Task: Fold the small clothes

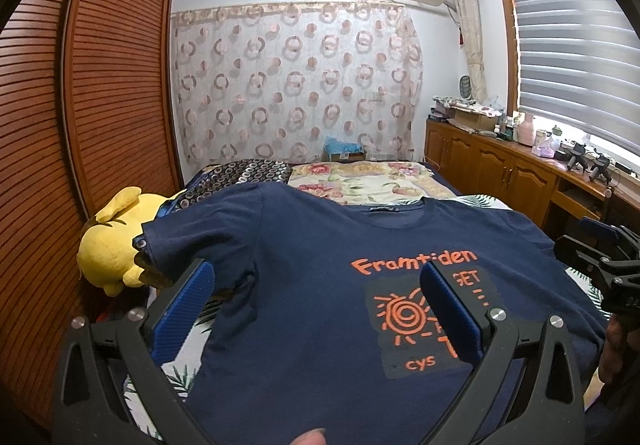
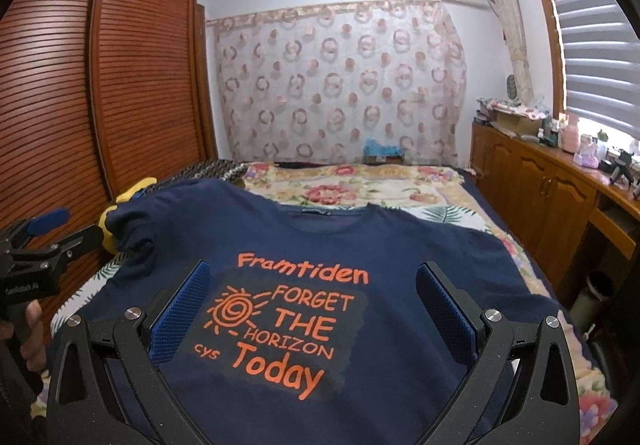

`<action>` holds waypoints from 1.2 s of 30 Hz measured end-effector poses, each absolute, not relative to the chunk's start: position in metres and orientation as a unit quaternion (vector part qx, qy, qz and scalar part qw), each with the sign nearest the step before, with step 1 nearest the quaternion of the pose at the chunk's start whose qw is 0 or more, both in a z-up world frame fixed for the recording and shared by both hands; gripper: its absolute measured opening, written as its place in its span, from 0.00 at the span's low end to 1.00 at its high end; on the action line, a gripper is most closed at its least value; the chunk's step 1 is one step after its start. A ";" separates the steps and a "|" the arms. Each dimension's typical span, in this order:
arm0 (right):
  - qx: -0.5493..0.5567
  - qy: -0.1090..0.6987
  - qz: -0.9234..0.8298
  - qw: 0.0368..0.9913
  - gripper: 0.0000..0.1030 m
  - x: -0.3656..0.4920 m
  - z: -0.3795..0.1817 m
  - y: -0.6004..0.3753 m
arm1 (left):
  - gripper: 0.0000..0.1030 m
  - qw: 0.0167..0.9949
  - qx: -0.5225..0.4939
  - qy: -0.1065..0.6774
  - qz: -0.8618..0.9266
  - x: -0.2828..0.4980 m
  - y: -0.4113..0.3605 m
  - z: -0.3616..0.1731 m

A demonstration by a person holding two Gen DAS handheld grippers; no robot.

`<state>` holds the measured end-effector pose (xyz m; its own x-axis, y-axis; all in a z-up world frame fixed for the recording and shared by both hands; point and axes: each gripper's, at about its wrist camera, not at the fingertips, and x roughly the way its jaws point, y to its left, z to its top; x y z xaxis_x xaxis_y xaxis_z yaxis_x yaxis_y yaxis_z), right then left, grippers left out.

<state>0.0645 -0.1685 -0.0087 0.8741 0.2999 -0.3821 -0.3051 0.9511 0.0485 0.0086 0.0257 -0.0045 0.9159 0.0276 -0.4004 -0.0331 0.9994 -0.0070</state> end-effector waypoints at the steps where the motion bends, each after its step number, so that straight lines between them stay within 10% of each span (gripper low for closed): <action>1: -0.006 0.198 0.158 0.967 1.00 0.065 -0.013 -0.170 | 1.00 0.978 -0.007 0.206 0.017 0.009 0.029 -0.005; 36: -0.065 0.244 0.235 0.939 1.00 0.126 -0.050 -0.100 | 0.99 0.958 -0.024 0.287 0.016 0.077 0.171 -0.038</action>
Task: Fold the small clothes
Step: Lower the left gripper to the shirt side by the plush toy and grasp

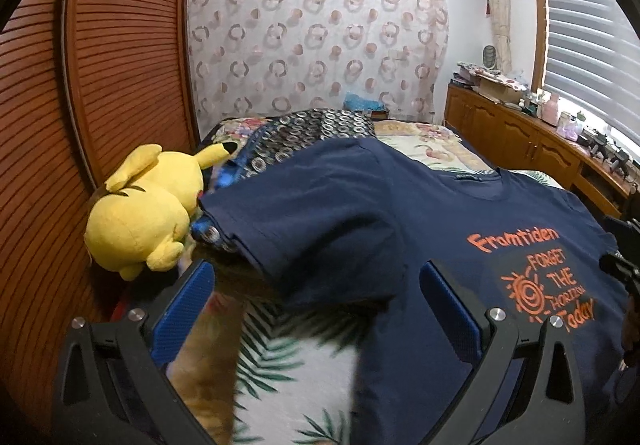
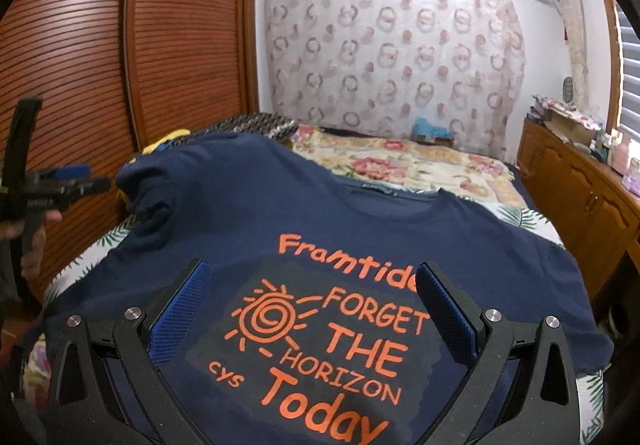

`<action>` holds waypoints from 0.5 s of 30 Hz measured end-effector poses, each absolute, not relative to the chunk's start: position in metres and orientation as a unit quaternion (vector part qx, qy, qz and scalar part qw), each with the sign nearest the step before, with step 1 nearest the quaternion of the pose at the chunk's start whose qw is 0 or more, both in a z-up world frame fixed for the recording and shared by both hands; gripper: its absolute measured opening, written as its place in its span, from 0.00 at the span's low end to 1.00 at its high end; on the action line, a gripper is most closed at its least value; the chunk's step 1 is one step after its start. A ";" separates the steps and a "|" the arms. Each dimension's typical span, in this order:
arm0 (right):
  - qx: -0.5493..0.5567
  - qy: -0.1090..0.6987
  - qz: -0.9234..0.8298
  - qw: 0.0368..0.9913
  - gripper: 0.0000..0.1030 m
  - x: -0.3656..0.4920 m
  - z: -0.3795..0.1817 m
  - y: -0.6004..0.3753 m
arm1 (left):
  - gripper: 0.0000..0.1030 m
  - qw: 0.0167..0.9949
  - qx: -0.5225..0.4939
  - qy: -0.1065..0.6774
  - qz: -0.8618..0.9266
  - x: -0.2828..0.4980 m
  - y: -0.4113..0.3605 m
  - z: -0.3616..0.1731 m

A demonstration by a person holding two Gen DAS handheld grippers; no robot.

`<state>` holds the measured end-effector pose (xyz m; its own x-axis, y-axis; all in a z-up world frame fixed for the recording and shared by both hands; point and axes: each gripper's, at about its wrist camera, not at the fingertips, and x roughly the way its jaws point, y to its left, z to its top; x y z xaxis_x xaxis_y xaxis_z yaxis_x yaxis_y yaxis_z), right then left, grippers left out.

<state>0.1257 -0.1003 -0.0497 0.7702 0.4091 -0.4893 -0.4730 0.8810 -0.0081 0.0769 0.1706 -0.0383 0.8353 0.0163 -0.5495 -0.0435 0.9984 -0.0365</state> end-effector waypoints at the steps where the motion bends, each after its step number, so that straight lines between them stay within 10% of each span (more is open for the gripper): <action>1: -0.065 0.245 0.237 0.938 1.00 0.125 -0.050 -0.099 | 0.95 0.957 -0.027 0.288 0.012 0.080 0.174 -0.038; 10: -0.086 0.260 0.254 0.928 1.00 0.127 -0.060 -0.087 | 0.50 0.946 -0.074 0.316 0.001 0.112 0.203 -0.047; 15: -0.096 0.260 0.268 0.923 1.00 0.126 -0.061 -0.074 | 0.48 0.938 -0.085 0.336 0.010 0.118 0.211 -0.059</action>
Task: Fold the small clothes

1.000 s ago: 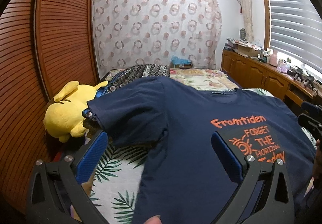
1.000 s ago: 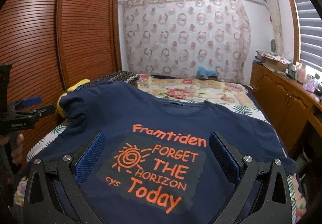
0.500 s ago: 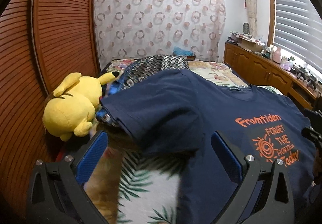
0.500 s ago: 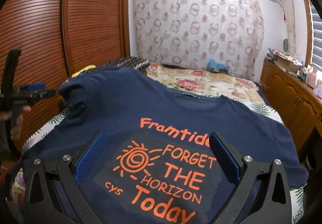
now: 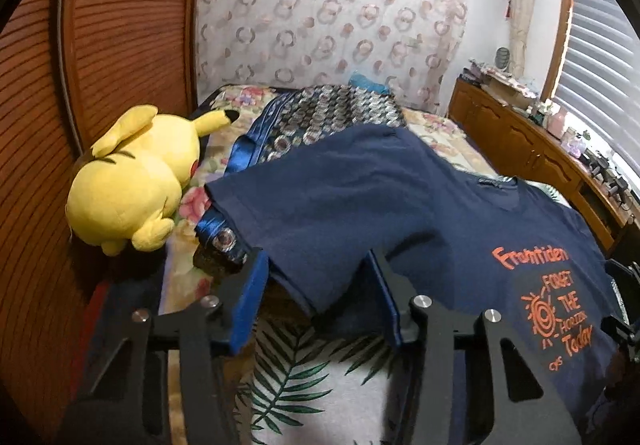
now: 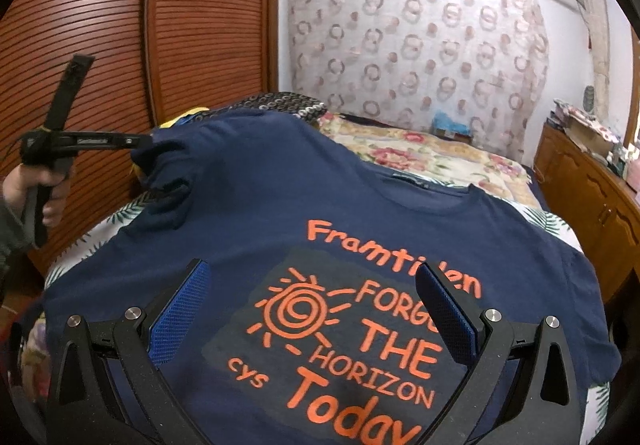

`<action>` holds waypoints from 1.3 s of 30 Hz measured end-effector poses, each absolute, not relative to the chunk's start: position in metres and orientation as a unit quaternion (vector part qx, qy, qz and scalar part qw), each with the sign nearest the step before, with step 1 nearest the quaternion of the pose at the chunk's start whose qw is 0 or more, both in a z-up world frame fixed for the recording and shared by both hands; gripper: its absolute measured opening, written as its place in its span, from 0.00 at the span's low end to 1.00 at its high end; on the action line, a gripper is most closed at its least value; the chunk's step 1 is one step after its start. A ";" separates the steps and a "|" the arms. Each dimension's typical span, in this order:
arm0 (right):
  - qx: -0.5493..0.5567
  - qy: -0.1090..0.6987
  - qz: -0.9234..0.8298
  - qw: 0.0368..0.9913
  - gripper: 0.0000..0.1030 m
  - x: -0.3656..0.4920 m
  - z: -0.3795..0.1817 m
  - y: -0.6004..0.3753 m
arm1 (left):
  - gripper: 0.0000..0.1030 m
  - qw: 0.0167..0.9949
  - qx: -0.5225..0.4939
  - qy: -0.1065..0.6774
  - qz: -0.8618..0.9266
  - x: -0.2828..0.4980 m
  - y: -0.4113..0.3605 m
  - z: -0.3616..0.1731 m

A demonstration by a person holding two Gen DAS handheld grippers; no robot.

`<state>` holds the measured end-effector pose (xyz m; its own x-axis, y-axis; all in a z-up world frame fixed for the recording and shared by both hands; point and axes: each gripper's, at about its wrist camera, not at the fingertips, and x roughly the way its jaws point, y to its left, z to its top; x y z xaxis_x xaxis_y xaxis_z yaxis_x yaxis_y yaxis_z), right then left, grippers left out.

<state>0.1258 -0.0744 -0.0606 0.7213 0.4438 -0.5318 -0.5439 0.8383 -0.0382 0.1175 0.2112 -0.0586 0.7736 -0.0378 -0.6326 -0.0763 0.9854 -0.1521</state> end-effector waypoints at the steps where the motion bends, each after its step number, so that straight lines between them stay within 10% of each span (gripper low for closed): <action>1: -0.096 0.261 0.270 0.922 1.00 0.125 -0.061 -0.073 | 0.48 0.936 -0.086 0.342 0.016 0.117 0.213 -0.062; 6: -0.100 0.266 0.277 0.918 1.00 0.121 -0.067 -0.070 | 0.46 0.932 -0.093 0.349 0.009 0.117 0.216 -0.067; 8: -0.099 0.268 0.278 0.917 1.00 0.121 -0.069 -0.070 | 0.21 0.935 -0.096 0.343 -0.003 0.116 0.214 -0.066; 14: -0.098 0.268 0.275 0.918 1.00 0.120 -0.072 -0.071 | 0.05 0.944 -0.061 0.324 -0.001 0.114 0.201 -0.051; 39: -0.051 0.270 0.219 0.936 1.00 0.135 -0.067 -0.136 | 0.04 0.946 0.011 0.297 -0.133 0.146 0.068 0.020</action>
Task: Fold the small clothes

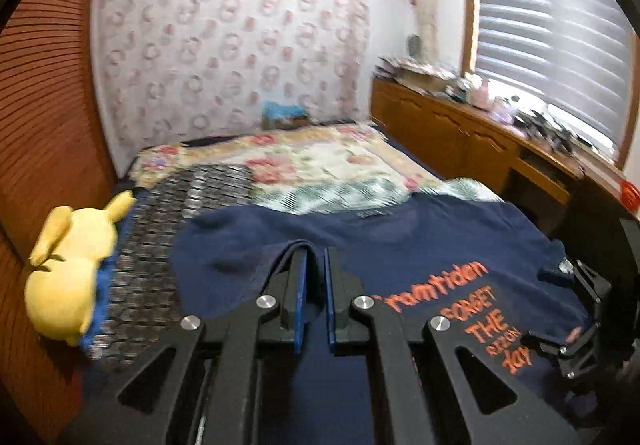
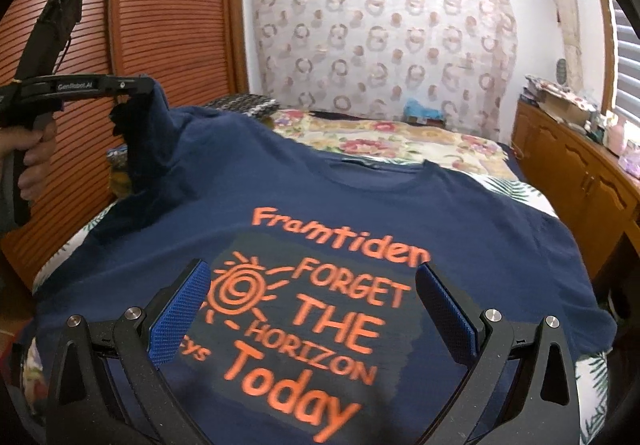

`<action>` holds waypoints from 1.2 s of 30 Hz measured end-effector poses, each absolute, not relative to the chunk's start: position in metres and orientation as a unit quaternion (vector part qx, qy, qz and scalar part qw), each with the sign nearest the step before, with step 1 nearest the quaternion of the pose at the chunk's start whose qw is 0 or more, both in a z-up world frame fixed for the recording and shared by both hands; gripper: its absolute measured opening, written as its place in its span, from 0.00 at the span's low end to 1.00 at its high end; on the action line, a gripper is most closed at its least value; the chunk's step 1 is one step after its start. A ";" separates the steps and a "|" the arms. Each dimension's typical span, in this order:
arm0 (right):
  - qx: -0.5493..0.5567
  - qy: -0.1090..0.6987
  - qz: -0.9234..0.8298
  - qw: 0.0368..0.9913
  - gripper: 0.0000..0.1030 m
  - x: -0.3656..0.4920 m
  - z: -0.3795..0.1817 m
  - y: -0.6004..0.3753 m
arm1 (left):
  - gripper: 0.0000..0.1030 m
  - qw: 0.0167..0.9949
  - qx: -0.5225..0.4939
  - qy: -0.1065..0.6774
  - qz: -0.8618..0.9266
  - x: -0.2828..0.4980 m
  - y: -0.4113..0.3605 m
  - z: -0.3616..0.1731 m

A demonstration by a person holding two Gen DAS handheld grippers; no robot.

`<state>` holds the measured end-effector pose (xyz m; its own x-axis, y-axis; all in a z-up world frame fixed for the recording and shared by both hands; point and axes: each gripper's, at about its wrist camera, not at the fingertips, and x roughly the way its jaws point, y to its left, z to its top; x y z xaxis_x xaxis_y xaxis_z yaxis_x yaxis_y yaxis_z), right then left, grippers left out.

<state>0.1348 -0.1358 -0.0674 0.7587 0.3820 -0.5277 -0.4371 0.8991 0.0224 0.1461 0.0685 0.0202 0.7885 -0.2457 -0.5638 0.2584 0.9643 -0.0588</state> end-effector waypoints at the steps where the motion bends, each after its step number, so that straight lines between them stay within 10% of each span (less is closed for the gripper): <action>1: -0.049 0.270 0.215 0.937 1.00 0.135 -0.067 -0.140 | 0.06 0.942 0.015 0.305 -0.143 0.148 0.061 0.017; 16: -0.053 0.281 0.226 0.931 0.97 0.150 -0.061 -0.154 | 0.55 0.942 0.022 0.306 -0.134 0.120 0.069 0.009; 36: -0.115 0.348 0.439 0.821 0.61 0.238 -0.084 0.023 | 0.61 0.959 -0.018 0.274 -0.068 0.091 0.151 0.007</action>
<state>0.2378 0.0226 -0.0840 0.3732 0.6402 -0.6714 -0.8003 0.5883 0.1161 0.0907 0.1509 0.0065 0.8402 -0.1409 -0.5237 0.1216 0.9900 -0.0713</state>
